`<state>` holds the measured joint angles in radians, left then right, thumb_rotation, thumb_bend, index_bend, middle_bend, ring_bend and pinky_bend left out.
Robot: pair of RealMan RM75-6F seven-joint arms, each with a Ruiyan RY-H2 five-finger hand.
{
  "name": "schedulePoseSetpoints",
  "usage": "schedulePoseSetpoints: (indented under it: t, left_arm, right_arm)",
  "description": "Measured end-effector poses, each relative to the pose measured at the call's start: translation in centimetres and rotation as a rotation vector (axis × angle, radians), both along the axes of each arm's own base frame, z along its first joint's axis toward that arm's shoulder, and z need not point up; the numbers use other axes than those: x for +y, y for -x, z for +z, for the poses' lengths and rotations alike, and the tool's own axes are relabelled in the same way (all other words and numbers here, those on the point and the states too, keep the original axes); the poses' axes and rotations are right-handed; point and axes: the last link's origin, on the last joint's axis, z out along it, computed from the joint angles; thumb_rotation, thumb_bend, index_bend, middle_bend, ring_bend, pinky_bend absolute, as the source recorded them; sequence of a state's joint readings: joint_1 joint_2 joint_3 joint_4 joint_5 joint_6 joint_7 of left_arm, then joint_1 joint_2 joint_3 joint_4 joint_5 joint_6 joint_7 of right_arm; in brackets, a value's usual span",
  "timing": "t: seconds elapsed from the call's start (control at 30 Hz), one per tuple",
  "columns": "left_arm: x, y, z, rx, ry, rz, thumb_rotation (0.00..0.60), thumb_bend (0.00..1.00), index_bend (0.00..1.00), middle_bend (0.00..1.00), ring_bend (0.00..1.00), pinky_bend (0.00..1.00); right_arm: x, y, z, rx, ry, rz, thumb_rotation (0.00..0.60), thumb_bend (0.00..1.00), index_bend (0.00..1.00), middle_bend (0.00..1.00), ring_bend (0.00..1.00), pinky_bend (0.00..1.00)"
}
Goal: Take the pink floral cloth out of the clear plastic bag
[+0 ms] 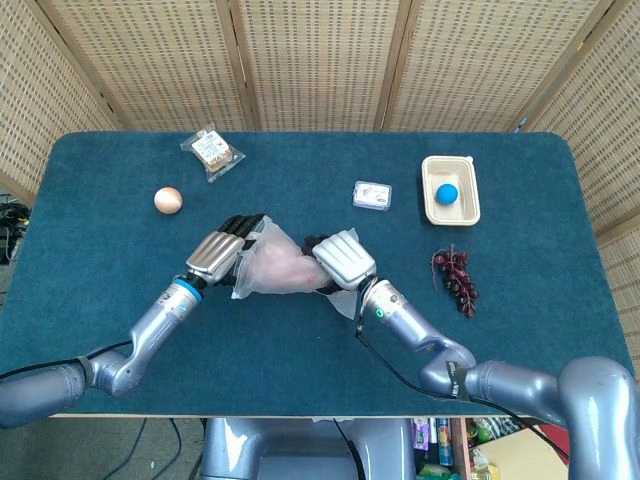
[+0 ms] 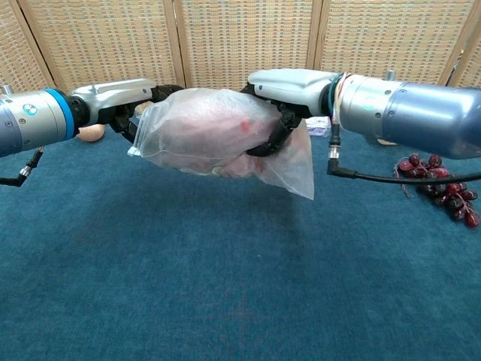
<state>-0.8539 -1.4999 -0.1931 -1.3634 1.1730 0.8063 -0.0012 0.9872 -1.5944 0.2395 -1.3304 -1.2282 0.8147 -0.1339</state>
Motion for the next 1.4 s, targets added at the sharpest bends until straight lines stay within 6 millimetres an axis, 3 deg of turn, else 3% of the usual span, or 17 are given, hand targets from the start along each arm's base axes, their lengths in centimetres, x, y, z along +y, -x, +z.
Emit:
schedulePoseSetpoints:
  t: [0.13, 0.3, 0.37, 0.43, 0.57, 0.7, 0.93, 1.2, 1.4]
  left_arm:
    - [0.4, 0.3, 0.0, 0.016, -0.004, -0.002, 0.6, 0.48, 0.64, 0.0, 0.0, 0.0]
    - [0.8, 0.4, 0.3, 0.029, -0.014, 0.001, 0.6, 0.48, 0.64, 0.0, 0.0, 0.0]
    - [0.9, 0.4, 0.4, 0.031, -0.015, 0.004, 0.6, 0.48, 0.64, 0.0, 0.0, 0.0]
    - [0.9, 0.3, 0.5, 0.033, -0.016, 0.005, 0.6, 0.48, 0.64, 0.0, 0.0, 0.0]
    - [1.0, 0.0, 0.8, 0.033, -0.02, -0.002, 0.6, 0.48, 0.64, 0.0, 0.0, 0.0]
    - [1.0, -0.4, 0.9, 0.037, -0.022, -0.008, 0.6, 0.48, 0.64, 0.0, 0.0, 0.0]
    - [1.0, -0.7, 1.0, 0.041, -0.025, -0.006, 0.6, 0.48, 0.64, 0.0, 0.0, 0.0]
    - [0.6, -1.0, 1.1, 0.043, -0.021, -0.01, 0.6, 0.48, 0.64, 0.0, 0.0, 0.0]
    - [0.4, -1.4, 1.2, 0.042, -0.022, -0.017, 0.6, 0.48, 0.64, 0.0, 0.0, 0.0]
  right_arm:
    - [0.9, 1.8, 2.0, 0.067, -0.003, -0.007, 0.6, 0.03, 0.1, 0.0, 0.06, 0.21]
    - [2.4, 4.4, 4.1, 0.144, 0.021, 0.001, 0.6, 0.0, 0.09, 0.01, 0.06, 0.18]
    - [3.0, 5.0, 4.6, 0.16, 0.034, 0.021, 0.6, 0.0, 0.09, 0.08, 0.12, 0.19]
    - [3.7, 5.5, 4.9, 0.172, 0.051, 0.056, 0.6, 0.0, 0.09, 0.22, 0.24, 0.24]
    - [5.0, 6.3, 5.1, 0.206, 0.093, 0.176, 0.6, 0.0, 0.11, 0.51, 0.5, 0.53]
    - [6.2, 7.5, 5.0, 0.266, 0.14, 0.383, 0.6, 0.0, 0.16, 0.65, 0.62, 0.75]
    - [7.5, 10.5, 2.5, 0.405, 0.134, 0.732, 0.6, 0.0, 0.2, 0.74, 0.7, 0.89]
    - [7.7, 8.6, -0.9, 0.463, 0.122, 0.873, 0.6, 0.04, 0.2, 0.81, 0.76, 0.99]
    - [6.7, 7.0, -2.5, 0.542, 0.155, 0.891, 0.6, 0.07, 0.24, 0.82, 0.77, 1.0]
